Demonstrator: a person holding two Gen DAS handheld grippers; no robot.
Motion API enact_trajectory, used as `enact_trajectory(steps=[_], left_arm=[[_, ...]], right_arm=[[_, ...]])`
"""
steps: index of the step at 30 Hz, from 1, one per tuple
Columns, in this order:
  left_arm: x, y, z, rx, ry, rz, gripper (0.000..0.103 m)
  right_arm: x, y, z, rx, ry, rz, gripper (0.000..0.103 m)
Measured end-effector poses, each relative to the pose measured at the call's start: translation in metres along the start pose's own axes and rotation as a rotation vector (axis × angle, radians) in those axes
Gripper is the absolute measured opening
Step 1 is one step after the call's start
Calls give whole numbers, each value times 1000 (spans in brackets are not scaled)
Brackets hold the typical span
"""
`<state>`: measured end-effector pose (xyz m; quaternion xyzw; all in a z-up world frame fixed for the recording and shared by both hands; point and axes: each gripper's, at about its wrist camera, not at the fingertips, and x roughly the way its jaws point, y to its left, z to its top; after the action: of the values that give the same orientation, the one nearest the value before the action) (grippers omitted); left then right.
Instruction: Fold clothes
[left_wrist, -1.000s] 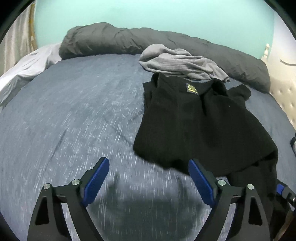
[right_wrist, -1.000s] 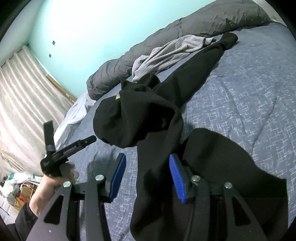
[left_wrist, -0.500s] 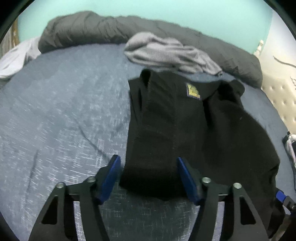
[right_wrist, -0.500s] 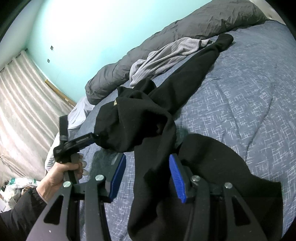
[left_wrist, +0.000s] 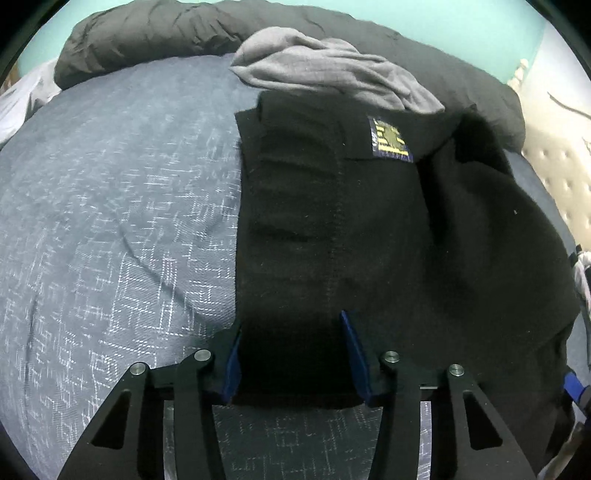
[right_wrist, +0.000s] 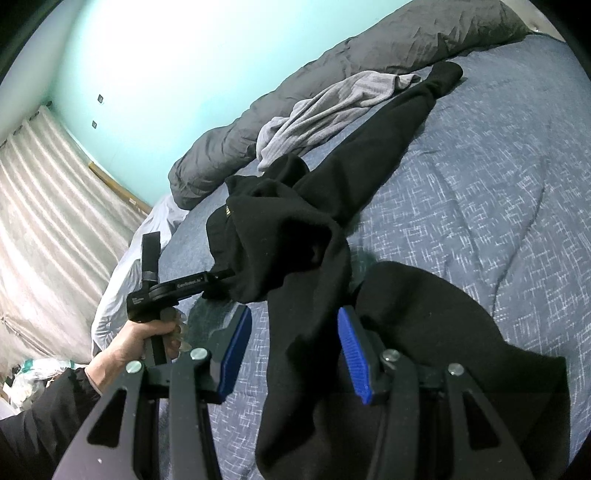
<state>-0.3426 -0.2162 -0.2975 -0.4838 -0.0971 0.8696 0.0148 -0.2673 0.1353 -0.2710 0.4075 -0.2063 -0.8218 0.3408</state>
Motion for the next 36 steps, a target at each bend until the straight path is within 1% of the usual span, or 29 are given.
enact_trajectory(steps=[4,6,11,15,18,20,21,22,23,25,28,31,36], left_arm=[[4,-4,3,27,23,-2,51],[6,-5,3,33,33,-8,56],[9,-10,3,45,44,-1,63],[9,-10,3,48,43,-3,62],[6,-10,2,55,34,5,52],[3,-10,2,59,26,-5,45],[1,-10,1,60,23,-9,43],[-1,-10,1,60,20,-13,36],[-4,-11,0,62,14,-20,26],[-12,-16,-2,85,-1,-27,14],[-21,-20,-6,111,-14,-30,12],[-31,-14,-8,85,-26,-41,12],[-48,-5,-17,80,-46,-21,9]], right_arm=[[0,0,0,5,2,0,50],[0,0,-1,6,1,2,50],[-2,1,0,7,-2,4,50],[-2,2,-1,6,-1,8,50],[-2,3,-2,6,1,10,50],[-2,3,-2,7,2,11,50],[-1,3,-2,8,3,10,50],[-1,2,-2,9,3,10,50],[-1,2,-2,10,3,10,50],[-1,1,-1,14,3,11,50],[-1,-1,-1,20,3,10,50],[-1,-1,-1,24,5,11,50],[-2,0,0,25,5,18,50]])
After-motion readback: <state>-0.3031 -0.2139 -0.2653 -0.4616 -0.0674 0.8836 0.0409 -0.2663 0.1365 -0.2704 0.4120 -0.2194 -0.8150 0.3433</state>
